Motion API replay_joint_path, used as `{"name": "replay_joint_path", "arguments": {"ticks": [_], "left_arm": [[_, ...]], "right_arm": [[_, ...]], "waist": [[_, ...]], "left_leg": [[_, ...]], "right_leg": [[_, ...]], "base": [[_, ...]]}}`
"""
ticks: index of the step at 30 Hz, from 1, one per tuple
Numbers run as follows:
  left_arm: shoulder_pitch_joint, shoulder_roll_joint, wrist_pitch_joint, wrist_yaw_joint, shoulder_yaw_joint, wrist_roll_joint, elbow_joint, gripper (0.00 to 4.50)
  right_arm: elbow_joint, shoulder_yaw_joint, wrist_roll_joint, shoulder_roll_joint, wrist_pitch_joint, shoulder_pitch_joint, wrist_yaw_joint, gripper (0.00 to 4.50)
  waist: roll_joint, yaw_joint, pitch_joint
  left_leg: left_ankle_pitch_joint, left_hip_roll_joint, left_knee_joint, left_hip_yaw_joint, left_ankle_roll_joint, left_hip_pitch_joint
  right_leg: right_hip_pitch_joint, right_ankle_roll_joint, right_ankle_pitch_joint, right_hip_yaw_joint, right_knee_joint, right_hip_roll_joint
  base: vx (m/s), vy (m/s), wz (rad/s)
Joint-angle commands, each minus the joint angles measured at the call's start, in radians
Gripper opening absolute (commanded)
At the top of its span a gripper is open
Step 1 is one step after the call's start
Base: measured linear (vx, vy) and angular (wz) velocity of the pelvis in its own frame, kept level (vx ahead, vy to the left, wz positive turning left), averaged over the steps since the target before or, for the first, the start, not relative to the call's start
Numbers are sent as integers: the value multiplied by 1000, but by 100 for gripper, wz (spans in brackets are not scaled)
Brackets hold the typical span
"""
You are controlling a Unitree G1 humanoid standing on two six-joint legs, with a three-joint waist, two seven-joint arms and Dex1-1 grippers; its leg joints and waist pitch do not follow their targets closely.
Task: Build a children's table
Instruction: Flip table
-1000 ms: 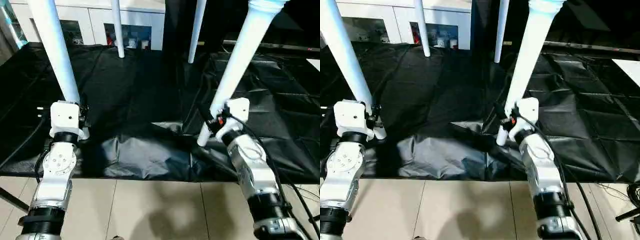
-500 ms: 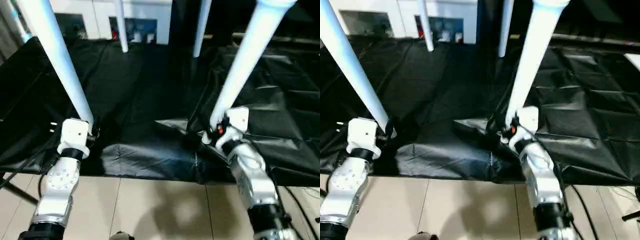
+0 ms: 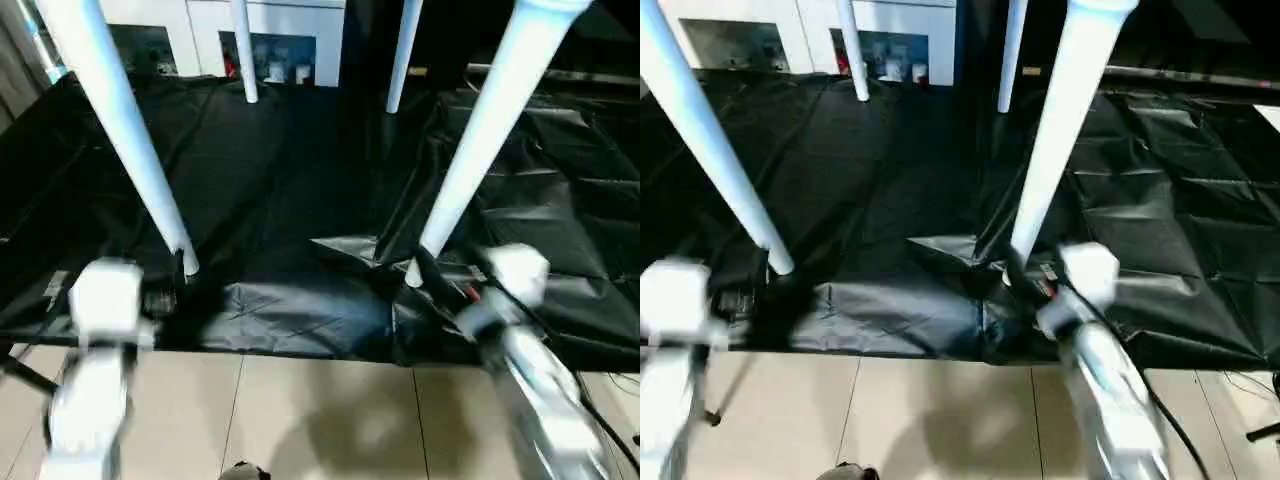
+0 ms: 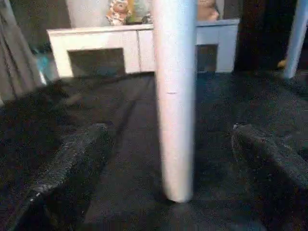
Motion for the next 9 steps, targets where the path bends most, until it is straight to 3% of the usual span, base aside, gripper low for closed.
{"name": "replay_joint_path", "arguments": {"ticks": [1,4,9], "left_arm": [[4,-3,38,-6,-14,-33,-56,446],[7,-42,141,37,-32,-46,-156,446],[-5,-41,188,34,-44,-21,-199,446]], "right_arm": [[-54,-11,-8,-6,22,13,-14,372],[-137,-23,-3,-4,99,49,-56,372],[-146,-24,7,2,134,51,-76,372]], "waist": [[7,5,-27],[1,8,-25],[1,13,-31]], "left_leg": [[-335,72,-102,-30,-19,29],[-321,74,-105,-33,-32,28],[-255,66,-98,-34,-39,23]], "right_leg": [[11,-127,-150,57,-93,-82],[10,-91,-180,57,-97,-80],[14,-63,-77,54,-88,-74]], "base": [[0,0,0],[0,0,0],[0,0,0]]}}
